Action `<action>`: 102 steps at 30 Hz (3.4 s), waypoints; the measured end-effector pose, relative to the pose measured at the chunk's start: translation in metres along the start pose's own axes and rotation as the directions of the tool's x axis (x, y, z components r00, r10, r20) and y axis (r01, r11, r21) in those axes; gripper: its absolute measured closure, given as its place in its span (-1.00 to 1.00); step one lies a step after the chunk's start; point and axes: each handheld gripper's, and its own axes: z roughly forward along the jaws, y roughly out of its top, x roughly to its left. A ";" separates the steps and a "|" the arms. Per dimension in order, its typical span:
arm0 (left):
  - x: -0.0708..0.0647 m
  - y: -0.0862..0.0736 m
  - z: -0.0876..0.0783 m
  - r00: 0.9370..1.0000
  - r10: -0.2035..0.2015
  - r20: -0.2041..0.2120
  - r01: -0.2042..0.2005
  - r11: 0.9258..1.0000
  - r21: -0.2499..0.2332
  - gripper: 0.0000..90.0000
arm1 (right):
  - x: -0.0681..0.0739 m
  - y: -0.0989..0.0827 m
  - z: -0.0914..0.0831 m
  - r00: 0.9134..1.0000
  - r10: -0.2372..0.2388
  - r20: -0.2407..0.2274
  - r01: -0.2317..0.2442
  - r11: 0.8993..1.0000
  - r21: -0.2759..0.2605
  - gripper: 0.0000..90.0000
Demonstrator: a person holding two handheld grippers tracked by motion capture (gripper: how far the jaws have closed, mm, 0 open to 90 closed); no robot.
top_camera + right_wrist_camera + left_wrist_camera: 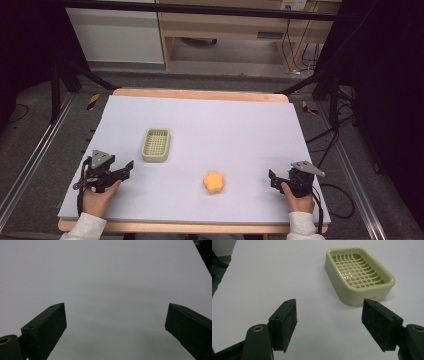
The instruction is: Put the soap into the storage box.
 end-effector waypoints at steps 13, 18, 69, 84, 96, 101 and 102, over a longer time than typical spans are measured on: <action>-0.011 0.001 0.000 0.999 0.035 0.034 -0.035 0.999 0.008 -0.38 | 0.005 -0.001 0.006 0.998 0.038 0.054 -0.039 0.999 0.017 -0.92; -0.017 0.002 -0.001 0.997 0.053 0.050 -0.053 0.999 0.004 -0.38 | 0.007 -0.002 0.008 0.996 0.038 0.087 -0.041 0.999 0.036 -0.92; -0.076 0.014 0.004 0.964 0.138 0.225 -0.137 0.990 -0.023 -0.42 | 0.013 -0.004 0.004 0.999 0.030 0.032 -0.026 0.994 -0.102 -0.95; -0.109 0.024 0.012 0.932 0.193 0.307 -0.200 0.980 -0.007 -0.42 | 0.016 -0.003 0.008 0.999 0.009 0.032 -0.007 0.998 -0.061 -0.93; -0.149 0.033 0.018 0.885 0.311 0.346 -0.324 0.946 -0.022 -0.41 | 0.016 -0.002 0.009 1.000 -0.002 0.026 0.004 0.999 -0.046 -0.93; -0.161 0.042 0.016 0.872 0.315 0.374 -0.326 0.945 -0.035 -0.40 | 0.016 -0.002 0.008 0.999 -0.006 0.035 0.008 0.999 -0.053 -0.93; -0.161 0.042 0.016 0.872 0.315 0.374 -0.326 0.945 -0.035 -0.40 | 0.016 -0.002 0.008 0.999 -0.006 0.035 0.008 0.999 -0.053 -0.93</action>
